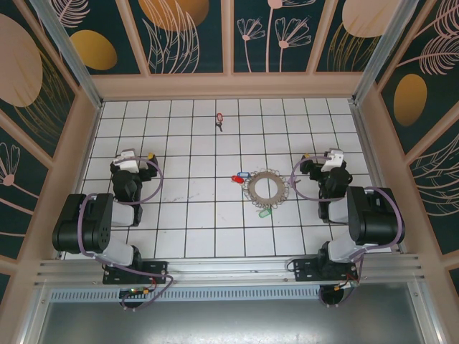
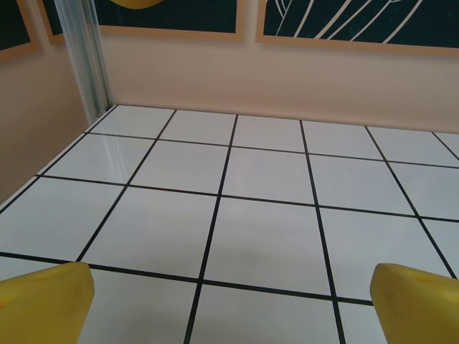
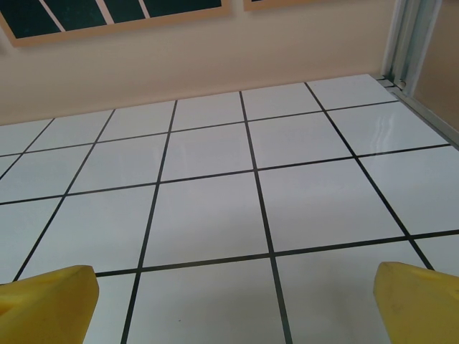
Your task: Put the keys on the keyring
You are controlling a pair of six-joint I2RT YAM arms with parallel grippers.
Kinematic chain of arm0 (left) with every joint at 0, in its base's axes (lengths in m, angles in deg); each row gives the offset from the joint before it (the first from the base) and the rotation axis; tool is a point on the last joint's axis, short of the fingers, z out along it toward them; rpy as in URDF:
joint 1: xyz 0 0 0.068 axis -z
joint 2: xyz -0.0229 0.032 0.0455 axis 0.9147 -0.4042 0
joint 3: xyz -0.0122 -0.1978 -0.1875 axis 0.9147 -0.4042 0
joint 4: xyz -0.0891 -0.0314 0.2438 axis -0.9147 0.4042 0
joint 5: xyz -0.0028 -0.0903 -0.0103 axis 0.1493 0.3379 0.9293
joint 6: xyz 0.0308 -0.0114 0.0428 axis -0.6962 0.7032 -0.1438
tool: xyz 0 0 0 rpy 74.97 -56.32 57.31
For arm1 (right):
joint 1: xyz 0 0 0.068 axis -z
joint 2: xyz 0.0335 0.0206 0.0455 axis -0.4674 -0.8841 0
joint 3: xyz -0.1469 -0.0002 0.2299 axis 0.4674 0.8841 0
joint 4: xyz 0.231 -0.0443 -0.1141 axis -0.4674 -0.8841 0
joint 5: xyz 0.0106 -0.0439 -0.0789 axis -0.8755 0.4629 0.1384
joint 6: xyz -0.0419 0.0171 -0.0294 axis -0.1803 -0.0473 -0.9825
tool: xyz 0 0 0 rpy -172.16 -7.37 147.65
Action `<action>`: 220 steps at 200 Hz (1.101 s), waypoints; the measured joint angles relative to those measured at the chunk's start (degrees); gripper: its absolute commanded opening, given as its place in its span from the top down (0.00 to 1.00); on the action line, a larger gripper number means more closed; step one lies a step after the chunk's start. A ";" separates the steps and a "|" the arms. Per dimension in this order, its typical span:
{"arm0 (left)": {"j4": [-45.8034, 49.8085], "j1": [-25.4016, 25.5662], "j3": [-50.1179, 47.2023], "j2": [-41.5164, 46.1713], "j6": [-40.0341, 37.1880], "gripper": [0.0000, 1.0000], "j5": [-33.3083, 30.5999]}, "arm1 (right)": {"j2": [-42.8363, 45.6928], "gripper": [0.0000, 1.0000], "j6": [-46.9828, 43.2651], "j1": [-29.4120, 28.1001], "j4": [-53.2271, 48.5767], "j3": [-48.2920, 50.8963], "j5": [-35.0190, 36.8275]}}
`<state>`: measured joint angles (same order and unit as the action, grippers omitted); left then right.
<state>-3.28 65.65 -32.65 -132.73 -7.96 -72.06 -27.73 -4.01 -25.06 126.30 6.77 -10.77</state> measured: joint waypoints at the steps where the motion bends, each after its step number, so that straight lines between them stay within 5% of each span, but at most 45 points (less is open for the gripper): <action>1: 0.00 0.00 0.00 0.00 0.00 0.01 -0.02 | 0.00 0.01 0.00 0.02 0.00 0.00 -0.04; 42: 2.67 0.00 -0.04 2.84 0.04 0.01 -0.31 | 8.09 0.01 0.24 2.01 -7.04 -0.24 -3.17; 83: 21.51 0.00 3.17 29.55 4.11 0.01 -1.05 | 25.57 0.01 2.05 1.60 -29.29 -12.55 -7.02; 117: 41.86 0.07 14.19 40.96 15.76 0.01 -2.97 | 25.00 0.08 13.90 1.68 -47.80 -28.94 -2.49; 176: 51.32 0.13 25.42 27.67 23.30 0.01 19.98 | 21.07 0.09 20.02 -5.33 -62.51 -30.93 1.31; 220: 57.33 4.46 32.02 19.02 21.51 0.01 21.86 | 24.30 0.09 21.14 -12.11 -66.66 -27.45 4.20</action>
<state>54.05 70.10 -0.63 -113.71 13.54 -50.20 -3.43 17.12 -37.17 59.63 -20.69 -6.58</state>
